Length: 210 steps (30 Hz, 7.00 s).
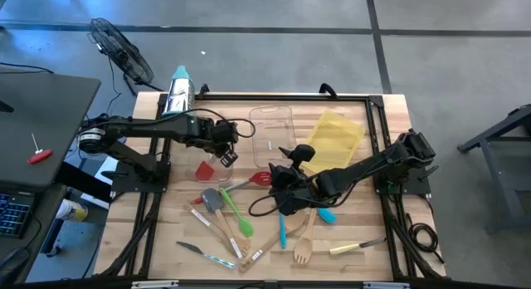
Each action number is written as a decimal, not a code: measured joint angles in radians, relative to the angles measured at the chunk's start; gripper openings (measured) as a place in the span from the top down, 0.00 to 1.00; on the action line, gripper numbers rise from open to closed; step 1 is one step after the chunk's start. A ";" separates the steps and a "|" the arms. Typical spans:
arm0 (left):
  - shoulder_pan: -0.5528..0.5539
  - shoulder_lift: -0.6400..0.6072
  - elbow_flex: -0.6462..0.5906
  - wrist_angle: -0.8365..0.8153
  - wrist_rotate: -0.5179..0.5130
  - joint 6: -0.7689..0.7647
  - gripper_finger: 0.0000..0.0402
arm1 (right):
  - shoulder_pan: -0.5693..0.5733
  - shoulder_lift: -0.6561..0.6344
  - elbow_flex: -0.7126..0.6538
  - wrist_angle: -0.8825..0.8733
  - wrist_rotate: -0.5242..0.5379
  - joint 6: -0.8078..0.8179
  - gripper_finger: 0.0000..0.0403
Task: Pick & Place Kitchen Items
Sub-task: Put the orange spatula into the left transparent bin, then put the green spatula into the left transparent bin
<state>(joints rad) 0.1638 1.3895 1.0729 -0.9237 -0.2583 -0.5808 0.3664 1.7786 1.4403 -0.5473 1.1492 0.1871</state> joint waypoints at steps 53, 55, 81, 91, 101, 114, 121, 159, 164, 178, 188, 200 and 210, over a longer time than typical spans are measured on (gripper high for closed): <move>-0.001 0.000 -0.093 0.122 -0.088 -0.002 0.66 | 0.000 0.000 0.000 -0.019 0.000 0.030 0.27; -0.001 0.000 -0.093 0.122 -0.097 -0.018 0.61 | 0.000 0.000 0.000 -0.019 -0.001 0.030 0.27; -0.140 -0.052 0.273 -0.184 -0.003 0.114 0.57 | 0.000 0.000 0.000 -0.015 -0.068 0.005 0.27; -0.450 -0.085 0.284 -0.227 0.253 0.172 0.57 | 0.002 0.000 0.000 0.014 -0.140 -0.059 0.27; -0.702 -0.018 0.286 -0.125 0.164 0.454 0.57 | 0.008 0.000 0.000 0.130 -0.535 -0.106 0.27; -0.740 0.261 0.285 -0.147 -0.005 0.642 0.57 | 0.084 -0.010 0.000 0.236 -0.718 -0.147 0.27; -0.718 0.372 0.285 -0.097 0.055 0.735 0.57 | 0.125 -0.049 0.000 0.302 -0.741 -0.211 0.27; -0.543 0.374 0.121 0.179 0.244 0.951 0.57 | 0.141 -0.045 0.000 0.365 -0.898 -0.263 0.27; -0.543 0.375 0.121 0.179 0.230 0.945 0.57 | 0.141 -0.045 0.000 0.375 -0.896 -0.263 0.27; -0.543 0.375 0.055 0.242 0.226 0.947 0.57 | 0.131 -0.045 0.000 0.401 -0.896 -0.286 0.27; -0.505 0.375 -0.030 0.333 0.210 0.960 0.57 | 0.121 -0.045 0.000 0.403 -0.898 -0.286 0.27; -0.459 0.371 -0.078 0.404 0.283 0.974 0.69 | 0.109 -0.045 0.000 0.402 -0.899 -0.291 0.27; -0.459 0.373 -0.079 0.427 0.278 1.022 0.92 | 0.095 -0.045 0.000 0.423 -0.956 -0.286 0.27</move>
<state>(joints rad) -0.2951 1.7626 0.9936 -0.4970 0.0200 0.4416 0.4617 1.7332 1.4406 -0.1246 0.1932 -0.0993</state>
